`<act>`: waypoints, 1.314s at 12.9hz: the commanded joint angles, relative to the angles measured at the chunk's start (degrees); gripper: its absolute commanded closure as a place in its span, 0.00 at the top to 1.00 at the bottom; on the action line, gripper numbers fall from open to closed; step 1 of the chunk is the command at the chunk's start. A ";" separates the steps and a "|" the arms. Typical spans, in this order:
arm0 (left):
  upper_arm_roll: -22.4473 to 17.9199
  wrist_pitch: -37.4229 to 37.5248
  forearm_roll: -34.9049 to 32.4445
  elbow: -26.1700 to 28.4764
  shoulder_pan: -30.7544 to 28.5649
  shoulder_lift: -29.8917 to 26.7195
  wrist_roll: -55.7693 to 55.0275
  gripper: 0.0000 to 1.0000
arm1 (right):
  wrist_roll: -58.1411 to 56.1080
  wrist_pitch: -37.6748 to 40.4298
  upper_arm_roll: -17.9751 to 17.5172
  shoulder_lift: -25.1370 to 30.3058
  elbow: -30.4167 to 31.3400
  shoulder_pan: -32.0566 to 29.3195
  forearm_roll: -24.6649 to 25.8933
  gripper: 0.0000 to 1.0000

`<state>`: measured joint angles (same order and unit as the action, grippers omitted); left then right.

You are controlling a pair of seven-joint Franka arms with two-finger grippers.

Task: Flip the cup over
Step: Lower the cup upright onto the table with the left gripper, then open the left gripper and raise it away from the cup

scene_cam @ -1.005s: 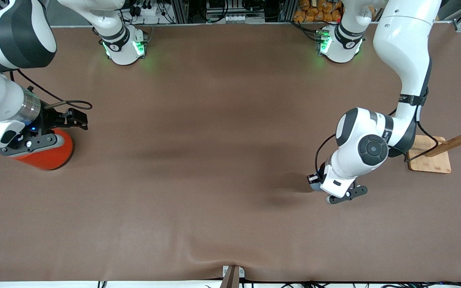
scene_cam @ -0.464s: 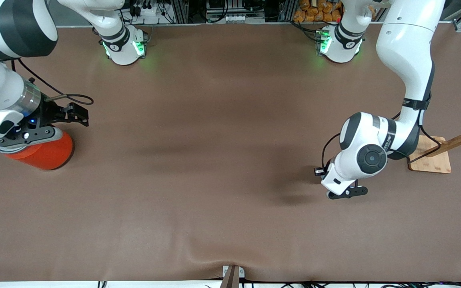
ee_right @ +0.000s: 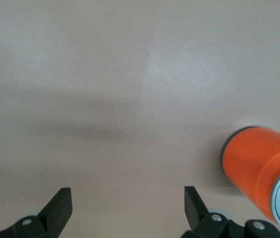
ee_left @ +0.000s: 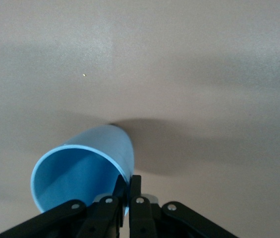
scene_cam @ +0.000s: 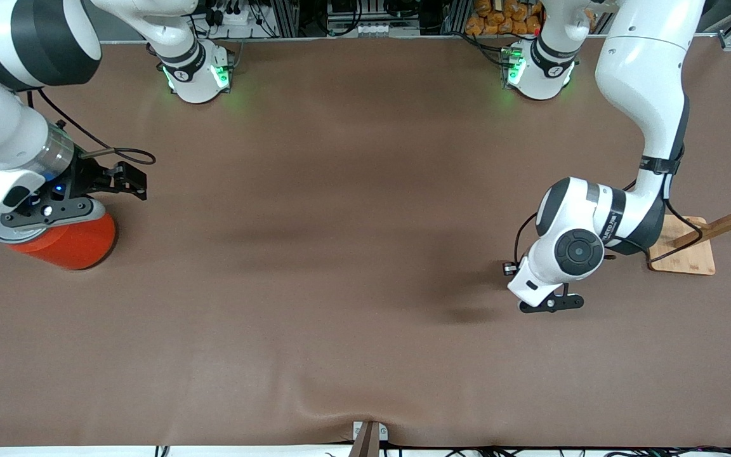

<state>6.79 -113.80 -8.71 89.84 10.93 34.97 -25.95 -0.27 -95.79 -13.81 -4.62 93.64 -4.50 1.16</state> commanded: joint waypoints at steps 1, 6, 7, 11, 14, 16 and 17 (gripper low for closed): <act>0.15 1.21 -1.05 -0.81 -0.56 -1.74 -1.56 1.00 | 0.80 0.16 0.18 1.72 -1.35 -0.51 -0.98 1.00; 0.15 7.27 -0.43 -4.94 -1.44 -9.38 -1.30 1.00 | 0.72 8.41 9.12 1.46 -7.41 5.01 -0.89 1.00; 0.24 7.88 -0.35 -4.94 -2.22 -11.40 -0.86 1.00 | 0.54 9.73 9.67 1.46 -7.94 5.29 -0.89 1.00; 0.42 10.44 -0.26 -5.47 -5.13 -19.22 -0.33 1.00 | 0.54 11.77 10.81 2.94 -8.04 4.94 -0.89 1.00; 0.42 11.14 -0.26 -5.47 -6.18 -23.98 0.11 1.00 | 0.45 11.94 12.22 5.14 -7.34 4.94 -0.98 1.00; 0.68 14.29 -0.17 -5.38 -6.10 -26.17 2.39 1.00 | 0.45 12.65 12.66 5.59 -6.99 4.94 -0.98 1.00; 0.51 15.70 1.05 -5.47 -6.18 -27.40 2.83 1.00 | 0.54 12.65 12.66 5.59 -6.98 4.94 -0.89 1.00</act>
<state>6.83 -100.47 -8.58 83.62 5.28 10.08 -24.65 -0.18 -83.46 -1.99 -0.33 85.63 -0.27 1.15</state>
